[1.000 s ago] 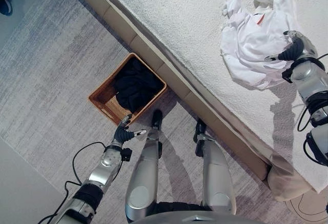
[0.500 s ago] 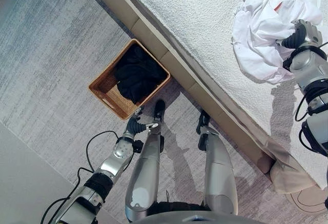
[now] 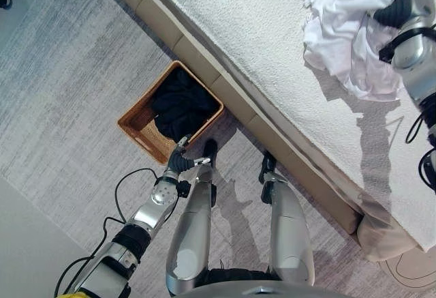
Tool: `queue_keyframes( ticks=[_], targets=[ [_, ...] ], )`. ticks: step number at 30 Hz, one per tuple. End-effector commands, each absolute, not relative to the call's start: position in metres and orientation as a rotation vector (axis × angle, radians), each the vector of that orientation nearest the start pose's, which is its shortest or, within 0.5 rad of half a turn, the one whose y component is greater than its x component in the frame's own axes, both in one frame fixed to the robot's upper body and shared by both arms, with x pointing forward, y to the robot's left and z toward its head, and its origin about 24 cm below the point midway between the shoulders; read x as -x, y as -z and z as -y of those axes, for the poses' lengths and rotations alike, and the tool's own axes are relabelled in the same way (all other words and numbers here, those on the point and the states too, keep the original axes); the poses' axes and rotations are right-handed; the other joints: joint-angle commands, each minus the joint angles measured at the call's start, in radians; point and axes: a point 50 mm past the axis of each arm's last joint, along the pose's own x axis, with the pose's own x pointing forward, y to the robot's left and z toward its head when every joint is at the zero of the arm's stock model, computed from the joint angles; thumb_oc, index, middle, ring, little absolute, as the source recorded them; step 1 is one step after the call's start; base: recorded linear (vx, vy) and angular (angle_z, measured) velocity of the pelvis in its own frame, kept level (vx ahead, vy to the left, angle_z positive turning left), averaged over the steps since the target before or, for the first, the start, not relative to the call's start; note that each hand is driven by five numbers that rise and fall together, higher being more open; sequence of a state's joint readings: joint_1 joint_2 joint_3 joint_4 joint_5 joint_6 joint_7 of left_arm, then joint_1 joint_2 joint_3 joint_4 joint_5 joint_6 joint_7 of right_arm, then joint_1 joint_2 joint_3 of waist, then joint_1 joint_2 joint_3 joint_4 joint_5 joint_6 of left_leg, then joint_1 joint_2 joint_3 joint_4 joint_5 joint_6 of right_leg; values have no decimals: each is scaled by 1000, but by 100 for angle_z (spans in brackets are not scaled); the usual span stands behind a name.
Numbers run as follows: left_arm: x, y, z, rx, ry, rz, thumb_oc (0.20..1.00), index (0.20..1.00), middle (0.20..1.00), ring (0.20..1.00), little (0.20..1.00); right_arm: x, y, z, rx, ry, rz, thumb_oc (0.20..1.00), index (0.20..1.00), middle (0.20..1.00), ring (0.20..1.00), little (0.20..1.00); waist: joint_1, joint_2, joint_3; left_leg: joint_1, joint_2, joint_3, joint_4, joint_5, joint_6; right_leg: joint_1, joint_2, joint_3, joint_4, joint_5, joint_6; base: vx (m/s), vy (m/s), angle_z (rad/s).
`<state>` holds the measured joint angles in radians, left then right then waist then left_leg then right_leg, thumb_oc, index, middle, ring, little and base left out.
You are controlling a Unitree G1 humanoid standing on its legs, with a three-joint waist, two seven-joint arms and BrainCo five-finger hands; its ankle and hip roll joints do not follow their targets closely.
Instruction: Pick up clothes into the bucket
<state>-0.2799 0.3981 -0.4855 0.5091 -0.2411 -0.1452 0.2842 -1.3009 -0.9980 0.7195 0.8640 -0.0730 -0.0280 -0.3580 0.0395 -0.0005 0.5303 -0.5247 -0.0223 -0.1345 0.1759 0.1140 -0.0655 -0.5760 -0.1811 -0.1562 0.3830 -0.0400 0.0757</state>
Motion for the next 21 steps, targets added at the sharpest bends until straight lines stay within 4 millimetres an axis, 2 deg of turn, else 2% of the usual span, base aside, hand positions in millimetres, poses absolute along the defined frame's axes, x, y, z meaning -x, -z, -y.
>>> queue_keyframes(
  ticks=[1, 5, 9, 11, 18, 21],
  targets=[
    [-278, -1, -182, -343, 17, -122, 1000, 1000, 1000, 1000, 1000, -337, -398, 301, 1152, 735, 675, 200, 200, 200, 200, 200, -12, -73, -10, 27, -10, 39, 81, -93, -4, 90, -7, 7, -81, 47, 50, -2, -3, -5],
    [-273, 4, -193, -364, 5, -149, 1000, 1000, 1000, 1000, 1000, -316, -419, 310, 1110, 813, 763, 200, 200, 200, 200, 200, -19, -93, -19, 103, -4, 46, 77, -109, -1, 166, -1, 13, -94, 45, 52, 16, 9, -4],
    [-267, 9, -202, -374, -4, -179, 1000, 1000, 1000, 1000, 1000, -302, -428, 319, 1083, 859, 800, 200, 200, 200, 200, 200, -26, -108, -62, 157, 3, 48, 61, -122, -1, 221, 10, 12, -121, 44, 53, 47, -1, -9],
    [-263, 13, -206, -374, 0, -196, 1000, 1000, 1000, 1000, 1000, -295, -431, 325, 1073, 881, 811, 200, 200, 200, 200, 200, -31, -115, -104, 197, 7, 51, 33, -121, -2, 259, 19, 11, -147, 48, 56, 55, -7, -5],
    [-257, 13, -209, -341, 13, -205, 1000, 1000, 1000, 1000, 1000, -289, -432, 324, 1031, 866, 845, 200, 200, 200, 200, 200, -40, -117, -197, 277, 15, 56, -16, -117, -4, 347, 29, 5, -207, 50, 59, 67, -2, -7],
    [-257, 5, -206, -295, 49, -181, 1000, 1000, 1000, 1000, 1000, -293, -429, 324, 1024, 833, 823, 200, 200, 200, 200, 200, -43, -115, -237, 311, 19, 64, -27, -123, -7, 384, 32, 0, -230, 46, 59, 73, 10, -4]
  ],
)
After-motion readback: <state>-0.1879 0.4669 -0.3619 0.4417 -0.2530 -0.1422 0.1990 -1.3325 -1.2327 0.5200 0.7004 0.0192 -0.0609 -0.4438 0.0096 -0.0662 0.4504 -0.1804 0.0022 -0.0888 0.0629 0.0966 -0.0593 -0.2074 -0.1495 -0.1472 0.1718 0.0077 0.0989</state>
